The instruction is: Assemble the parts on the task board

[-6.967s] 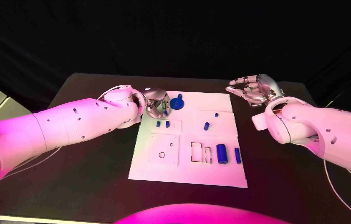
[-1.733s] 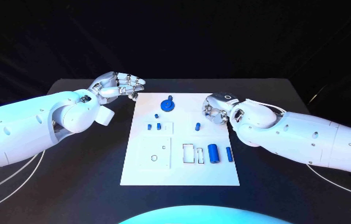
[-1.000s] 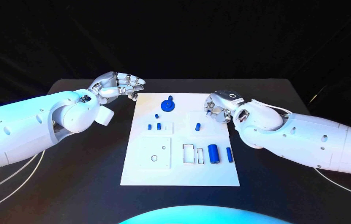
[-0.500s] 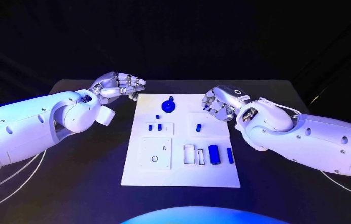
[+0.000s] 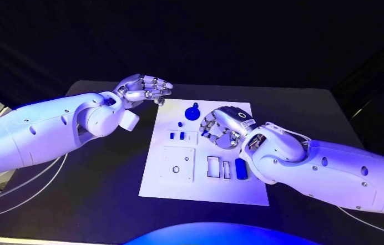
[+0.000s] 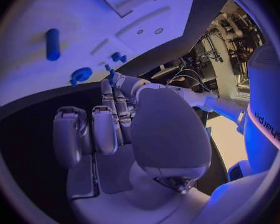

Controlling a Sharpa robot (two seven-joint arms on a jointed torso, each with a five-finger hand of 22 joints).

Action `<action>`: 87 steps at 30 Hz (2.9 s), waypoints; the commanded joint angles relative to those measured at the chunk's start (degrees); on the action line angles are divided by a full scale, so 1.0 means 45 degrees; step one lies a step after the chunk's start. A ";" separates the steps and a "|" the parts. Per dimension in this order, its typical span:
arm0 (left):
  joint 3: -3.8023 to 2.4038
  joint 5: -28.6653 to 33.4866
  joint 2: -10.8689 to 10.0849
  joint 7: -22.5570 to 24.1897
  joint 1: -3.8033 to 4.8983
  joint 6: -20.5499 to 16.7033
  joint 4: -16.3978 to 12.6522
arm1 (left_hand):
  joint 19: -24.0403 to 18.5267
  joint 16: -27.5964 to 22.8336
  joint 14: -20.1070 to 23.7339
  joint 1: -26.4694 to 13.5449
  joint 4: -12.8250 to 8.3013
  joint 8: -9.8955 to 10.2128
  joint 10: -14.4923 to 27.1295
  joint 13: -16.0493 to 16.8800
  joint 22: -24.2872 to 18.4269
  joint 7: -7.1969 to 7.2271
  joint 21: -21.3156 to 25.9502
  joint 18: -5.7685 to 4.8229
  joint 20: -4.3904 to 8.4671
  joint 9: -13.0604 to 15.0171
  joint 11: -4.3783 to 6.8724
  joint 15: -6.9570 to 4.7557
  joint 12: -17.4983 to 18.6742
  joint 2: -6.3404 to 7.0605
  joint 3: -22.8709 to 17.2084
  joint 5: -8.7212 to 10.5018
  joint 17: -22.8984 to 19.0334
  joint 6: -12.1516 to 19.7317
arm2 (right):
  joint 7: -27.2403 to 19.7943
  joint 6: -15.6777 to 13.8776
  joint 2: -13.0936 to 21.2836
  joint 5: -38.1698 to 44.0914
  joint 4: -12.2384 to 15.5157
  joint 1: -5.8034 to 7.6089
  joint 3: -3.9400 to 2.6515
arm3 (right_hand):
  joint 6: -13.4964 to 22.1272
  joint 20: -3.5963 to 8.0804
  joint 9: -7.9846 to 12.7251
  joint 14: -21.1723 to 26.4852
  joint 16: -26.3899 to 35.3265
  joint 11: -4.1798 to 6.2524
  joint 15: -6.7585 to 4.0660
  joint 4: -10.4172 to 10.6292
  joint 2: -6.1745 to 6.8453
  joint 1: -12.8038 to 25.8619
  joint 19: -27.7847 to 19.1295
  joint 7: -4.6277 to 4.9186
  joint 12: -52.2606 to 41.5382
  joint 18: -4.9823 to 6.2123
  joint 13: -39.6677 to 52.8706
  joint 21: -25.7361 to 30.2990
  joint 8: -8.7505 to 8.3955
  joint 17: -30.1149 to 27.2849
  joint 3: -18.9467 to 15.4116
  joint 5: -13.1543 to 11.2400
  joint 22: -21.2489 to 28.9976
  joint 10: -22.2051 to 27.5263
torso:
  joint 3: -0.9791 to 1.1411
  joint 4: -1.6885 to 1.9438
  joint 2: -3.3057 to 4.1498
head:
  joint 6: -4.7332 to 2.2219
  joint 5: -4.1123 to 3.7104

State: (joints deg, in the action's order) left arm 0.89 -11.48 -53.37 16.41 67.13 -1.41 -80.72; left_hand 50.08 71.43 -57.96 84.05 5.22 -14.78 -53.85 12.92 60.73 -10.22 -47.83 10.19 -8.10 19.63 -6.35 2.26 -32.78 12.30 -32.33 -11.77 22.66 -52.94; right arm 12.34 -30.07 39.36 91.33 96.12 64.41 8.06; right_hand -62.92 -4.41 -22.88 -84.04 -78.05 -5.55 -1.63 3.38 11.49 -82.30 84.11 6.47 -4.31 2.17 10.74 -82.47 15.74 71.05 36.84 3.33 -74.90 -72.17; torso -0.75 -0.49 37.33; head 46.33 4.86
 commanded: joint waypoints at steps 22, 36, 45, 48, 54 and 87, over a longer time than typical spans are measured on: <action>0.0003 0.0223 0.0569 0.0044 0.0010 -0.0068 0.0144 | 0.0091 0.0024 0.0023 -0.0126 -0.0062 -0.0066 0.0125 -0.0027 -0.0034 0.0016 0.0109 0.0067 -0.0022 0.0018 -0.0014 0.0055 -0.0045 0.0025 0.0035 0.0004 0.0020 0.0089 | 0.0295 0.1637 -0.1624 0.0575 -0.0870 -0.0736 0.0201 | -0.0077 0.0099 -0.0033 -0.0522 0.0073 0.0685 -0.0066 -0.0145 -0.0130 0.0082 0.0755 0.0034 0.0000 -0.0135 0.0010 0.0079 0.0040 -0.0040 0.0040 0.0015 -0.2868 -0.0733 | -0.0010 -0.0018 0.0014 | 0.0421 0.0987; 0.0005 0.0224 0.0579 -0.0025 0.0011 -0.0010 0.0132 | 0.0085 0.0016 0.0038 -0.0166 -0.0053 -0.0061 0.0137 -0.0031 -0.0049 0.0002 0.0132 0.0064 -0.0030 0.0016 -0.0024 0.0065 -0.0050 0.0034 0.0049 0.0006 0.0028 0.0120 | 0.0291 0.1712 -0.1813 0.0655 -0.1018 -0.0881 0.0240 | -0.0077 0.0099 -0.0033 -0.0522 0.0073 0.0685 -0.0066 -0.0145 -0.0130 0.0082 0.0755 0.0034 0.0000 -0.0135 0.0010 0.0079 0.0040 -0.0040 0.0040 0.0015 -0.2868 -0.0733 | -0.0016 -0.0009 0.0021 | 0.0510 0.1059; 0.0005 0.0223 0.0571 -0.0053 0.0012 0.0014 0.0126 | 0.0085 0.0016 0.0038 -0.0166 -0.0053 -0.0061 0.0137 -0.0031 -0.0049 0.0002 0.0132 0.0064 -0.0030 0.0016 -0.0024 0.0065 -0.0050 0.0034 0.0049 0.0006 0.0028 0.0120 | 0.0276 0.1780 -0.1877 0.0660 -0.1082 -0.0938 0.0259 | -0.0077 0.0099 -0.0033 -0.0522 0.0073 0.0685 -0.0066 -0.0145 -0.0130 0.0082 0.0755 0.0034 0.0000 -0.0135 0.0010 0.0079 0.0040 -0.0040 0.0040 0.0015 -0.2868 -0.0733 | -0.0011 -0.0017 0.0013 | 0.0549 0.1070; 0.0005 0.0221 0.0567 -0.0073 0.0012 0.0022 0.0125 | 0.0085 0.0016 0.0038 -0.0166 -0.0053 -0.0061 0.0137 -0.0031 -0.0049 0.0002 0.0132 0.0064 -0.0030 0.0016 -0.0024 0.0065 -0.0050 0.0034 0.0049 0.0006 0.0028 0.0120 | 0.0270 0.1833 -0.1892 0.0662 -0.1095 -0.0949 0.0263 | -0.0077 0.0099 -0.0033 -0.0522 0.0073 0.0685 -0.0066 -0.0145 -0.0130 0.0082 0.0755 0.0034 0.0000 -0.0135 0.0010 0.0079 0.0040 -0.0040 0.0040 0.0015 -0.2868 -0.0733 | -0.0007 -0.0014 0.0021 | 0.0560 0.1098; 0.0005 0.0215 0.0552 -0.0110 0.0013 0.0029 0.0127 | 0.0085 0.0016 0.0038 -0.0166 -0.0053 -0.0061 0.0137 -0.0031 -0.0049 0.0002 0.0132 0.0064 -0.0030 0.0016 -0.0024 0.0065 -0.0050 0.0034 0.0049 0.0006 0.0028 0.0120 | 0.0309 0.1940 -0.1864 0.0691 -0.1104 -0.0956 0.0269 | -0.0077 0.0099 -0.0033 -0.0522 0.0073 0.0685 -0.0066 -0.0145 -0.0130 0.0082 0.0755 0.0034 0.0000 -0.0135 0.0010 0.0079 0.0040 -0.0040 0.0040 0.0015 -0.2868 -0.0733 | -0.0008 -0.0021 0.0018 | 0.0603 0.1101; 0.0005 0.0210 0.0534 -0.0148 0.0014 0.0051 0.0106 | 0.0081 0.0007 0.0056 -0.0192 -0.0059 -0.0067 0.0140 -0.0035 -0.0081 -0.0005 0.0179 0.0066 -0.0044 0.0019 -0.0028 0.0076 -0.0077 0.0008 0.0043 0.0004 0.0049 0.0162 | 0.0454 0.1589 -0.2137 0.0833 -0.1329 -0.1017 0.0438 | 0.1308 -0.0348 0.0123 -0.0370 0.0275 0.0041 0.0468 -0.0339 0.0714 0.1508 0.0244 0.0473 0.0198 0.0153 -0.0672 0.1675 -0.0929 -0.0555 -0.0205 0.0003 -0.2454 0.1548 | -0.0010 -0.0031 0.0004 | 0.0612 0.1068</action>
State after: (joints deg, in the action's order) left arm 0.95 -10.91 -51.02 15.50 67.16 -1.65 -80.10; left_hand 50.07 71.43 -57.95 83.58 5.22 -14.78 -53.66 12.84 60.45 -10.22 -47.43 10.19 -8.10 19.67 -6.55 2.27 -32.78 12.31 -32.33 -11.77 22.80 -52.52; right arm 15.03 -22.15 29.65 95.26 90.16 59.97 9.95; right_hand -57.03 -5.67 -22.32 -84.02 -76.96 -5.16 0.00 1.78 14.41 -75.58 83.91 8.58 -3.52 2.16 7.80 -75.16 11.58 68.74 36.13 3.35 -74.90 -65.54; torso -0.81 -0.58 37.37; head 49.08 9.62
